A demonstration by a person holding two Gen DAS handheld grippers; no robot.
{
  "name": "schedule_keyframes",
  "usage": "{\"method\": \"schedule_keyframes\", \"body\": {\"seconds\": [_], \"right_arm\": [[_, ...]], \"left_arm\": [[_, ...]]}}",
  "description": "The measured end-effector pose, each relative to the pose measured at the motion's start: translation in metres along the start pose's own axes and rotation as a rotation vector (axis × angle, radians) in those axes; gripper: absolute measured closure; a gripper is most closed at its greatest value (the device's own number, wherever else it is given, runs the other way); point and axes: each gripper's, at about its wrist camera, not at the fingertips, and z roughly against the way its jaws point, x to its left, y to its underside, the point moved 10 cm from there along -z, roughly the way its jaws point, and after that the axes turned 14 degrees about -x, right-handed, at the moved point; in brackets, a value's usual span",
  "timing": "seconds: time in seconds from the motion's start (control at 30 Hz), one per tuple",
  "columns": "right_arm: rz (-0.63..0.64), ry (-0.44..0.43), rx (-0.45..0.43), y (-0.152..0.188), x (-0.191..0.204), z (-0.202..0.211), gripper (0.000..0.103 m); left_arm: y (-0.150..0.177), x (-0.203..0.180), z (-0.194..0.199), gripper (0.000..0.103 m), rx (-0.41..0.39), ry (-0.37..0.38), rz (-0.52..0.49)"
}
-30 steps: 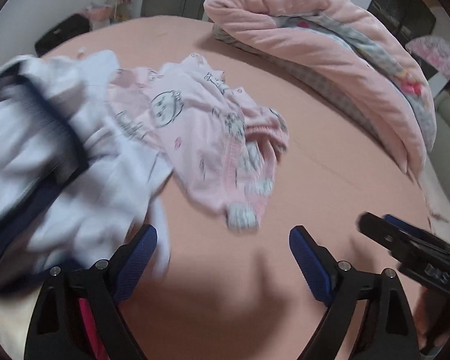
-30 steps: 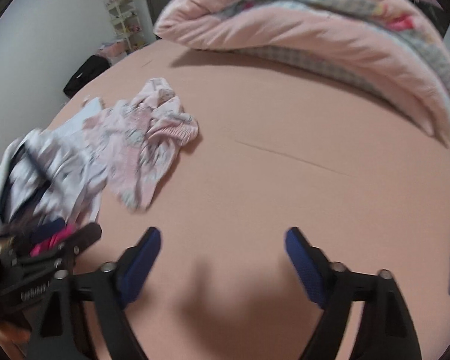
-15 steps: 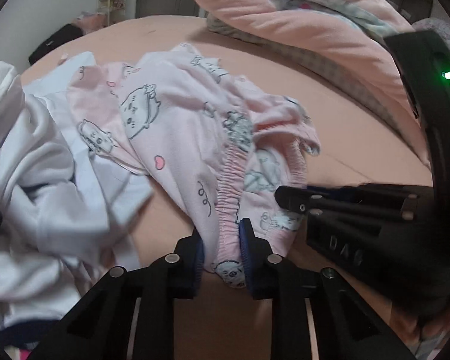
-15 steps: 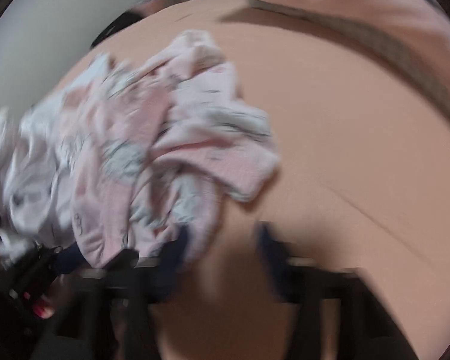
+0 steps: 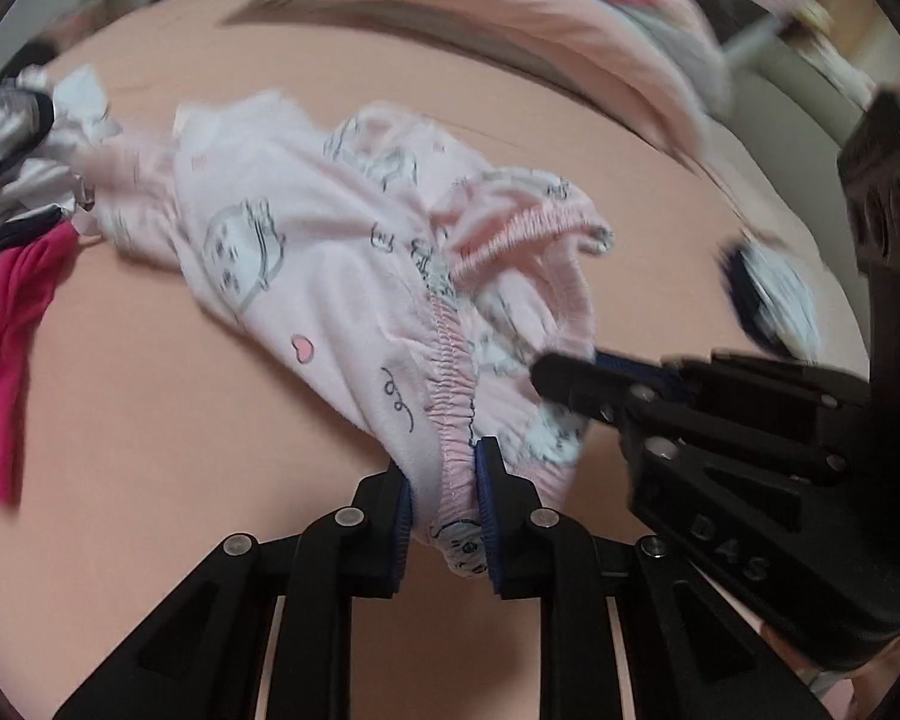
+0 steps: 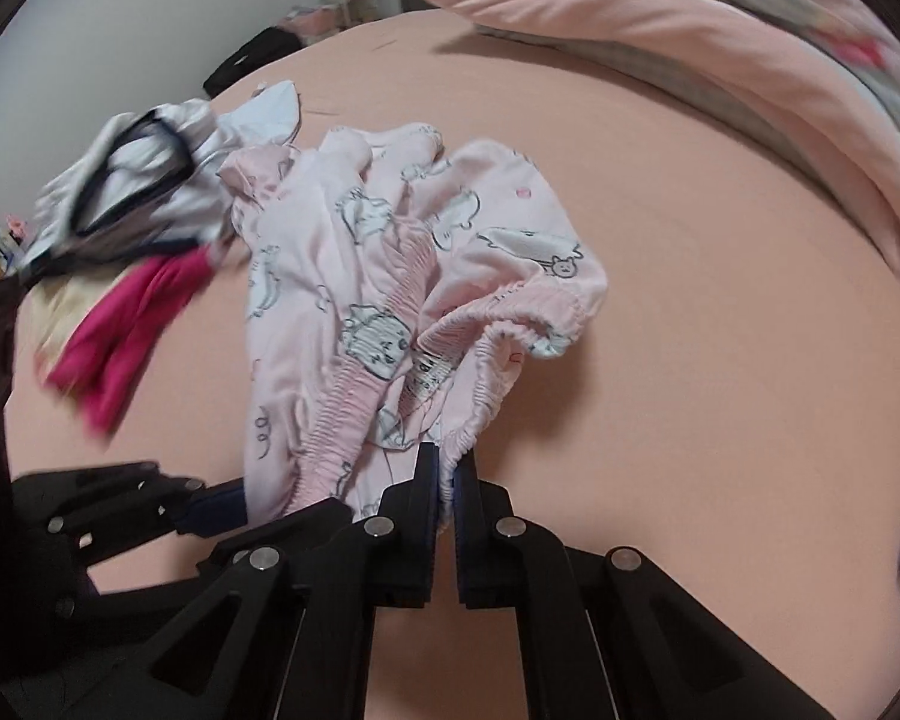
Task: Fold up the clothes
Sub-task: 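Grasp the elastic waistband of the pink garment with both grippers, then pull the pink garment off the pile onto open bed with both grippers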
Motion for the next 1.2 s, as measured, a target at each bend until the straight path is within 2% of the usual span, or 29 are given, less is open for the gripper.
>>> {"method": "schedule_keyframes", "body": {"seconds": [0.07, 0.13, 0.17, 0.3, 0.37, 0.43, 0.5, 0.6, 0.67, 0.73, 0.77, 0.8, 0.83, 0.87, 0.93, 1.03, 1.07, 1.1, 1.17, 1.2], "right_arm": [[-0.107, -0.035, -0.021, 0.038, -0.005, 0.049, 0.101], [-0.212, -0.083, -0.062, 0.078, -0.005, 0.101, 0.101], [-0.22, -0.075, -0.076, 0.096, -0.006, 0.115, 0.101], [-0.246, -0.048, -0.059, 0.156, -0.007, 0.157, 0.101], [-0.233, -0.051, -0.063, 0.173, -0.008, 0.175, 0.101], [-0.21, -0.019, -0.042, 0.182, -0.01, 0.181, 0.101], [-0.188, 0.032, 0.01, 0.196, -0.013, 0.18, 0.097], [-0.164, 0.141, 0.052, 0.216, -0.039, 0.179, 0.092], [-0.174, 0.209, 0.039, 0.218, -0.062, 0.188, 0.092], [-0.204, 0.222, -0.011, 0.206, -0.075, 0.199, 0.087], [-0.215, 0.221, -0.035, 0.2, -0.08, 0.201, 0.077], [-0.22, 0.217, -0.055, 0.192, -0.083, 0.2, 0.063], [-0.216, 0.21, -0.07, 0.186, -0.086, 0.197, 0.059], [-0.207, 0.207, -0.077, 0.181, -0.087, 0.19, 0.056], [-0.179, 0.223, -0.057, 0.184, -0.09, 0.175, 0.056], [-0.15, 0.21, 0.029, 0.196, -0.091, 0.145, 0.054], [-0.131, 0.195, 0.063, 0.202, -0.087, 0.136, 0.054], [-0.108, 0.184, 0.079, 0.207, -0.083, 0.128, 0.054], [-0.067, 0.225, 0.059, 0.213, -0.082, 0.121, 0.057], [-0.072, 0.244, 0.037, 0.212, -0.082, 0.123, 0.063]], "left_arm": [[0.02, -0.027, 0.034, 0.086, -0.027, 0.009, -0.078], [0.032, -0.045, 0.052, 0.086, -0.012, 0.037, -0.093], [0.049, -0.055, 0.065, 0.086, 0.013, 0.072, -0.084], [0.1, -0.074, 0.104, 0.086, 0.073, 0.109, -0.049], [0.118, -0.08, 0.118, 0.086, 0.098, 0.121, -0.037], [0.133, -0.097, 0.116, 0.085, 0.127, 0.131, -0.034], [0.15, -0.098, 0.111, 0.084, 0.172, 0.114, -0.023], [0.165, -0.069, 0.12, 0.083, 0.224, -0.004, -0.071], [0.153, -0.06, 0.133, 0.083, 0.185, -0.025, -0.09], [0.134, -0.061, 0.137, 0.069, 0.133, -0.014, -0.107], [0.123, -0.062, 0.139, 0.049, 0.103, 0.004, -0.119], [0.116, -0.066, 0.138, 0.037, 0.078, 0.037, -0.128], [0.109, -0.072, 0.129, 0.036, 0.064, 0.045, -0.149], [0.102, -0.077, 0.12, 0.036, 0.051, 0.052, -0.171], [0.089, -0.089, 0.081, 0.036, 0.044, 0.002, -0.243], [0.099, -0.09, 0.047, 0.037, 0.109, -0.013, -0.267], [0.102, -0.083, 0.043, 0.044, 0.119, -0.051, -0.28], [0.105, -0.075, 0.039, 0.066, 0.128, -0.09, -0.294], [0.103, -0.057, 0.05, 0.083, 0.101, -0.143, -0.27], [0.102, -0.047, 0.056, 0.084, 0.088, -0.169, -0.257]]}}
